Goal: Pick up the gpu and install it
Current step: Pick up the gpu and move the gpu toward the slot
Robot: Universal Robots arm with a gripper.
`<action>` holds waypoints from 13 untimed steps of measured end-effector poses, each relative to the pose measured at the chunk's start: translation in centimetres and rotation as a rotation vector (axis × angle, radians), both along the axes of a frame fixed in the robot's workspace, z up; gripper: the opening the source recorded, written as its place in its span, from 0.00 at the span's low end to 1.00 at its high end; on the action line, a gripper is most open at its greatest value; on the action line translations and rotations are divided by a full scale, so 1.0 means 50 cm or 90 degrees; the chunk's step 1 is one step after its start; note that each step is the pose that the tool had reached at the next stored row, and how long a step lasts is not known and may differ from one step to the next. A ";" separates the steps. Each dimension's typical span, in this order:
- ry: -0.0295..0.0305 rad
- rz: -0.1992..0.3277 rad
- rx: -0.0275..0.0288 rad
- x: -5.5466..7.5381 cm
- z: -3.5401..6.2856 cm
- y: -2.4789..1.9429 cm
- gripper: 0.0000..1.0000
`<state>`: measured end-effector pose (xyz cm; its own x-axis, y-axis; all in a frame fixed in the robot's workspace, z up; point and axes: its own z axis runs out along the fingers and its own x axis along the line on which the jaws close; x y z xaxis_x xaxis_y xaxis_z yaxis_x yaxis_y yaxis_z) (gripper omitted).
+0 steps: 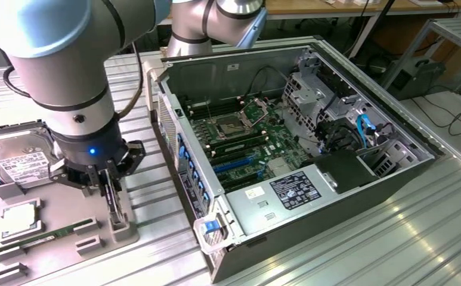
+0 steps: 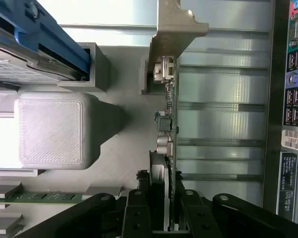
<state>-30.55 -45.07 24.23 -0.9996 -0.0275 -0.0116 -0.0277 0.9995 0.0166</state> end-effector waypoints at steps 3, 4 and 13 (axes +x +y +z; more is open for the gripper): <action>0.0001 0.000 0.0000 0.000 0.025 0.0000 0.28; 0.0001 0.000 0.0000 0.000 0.029 0.0000 0.28; 0.0000 0.000 0.0000 0.000 0.051 0.0000 0.28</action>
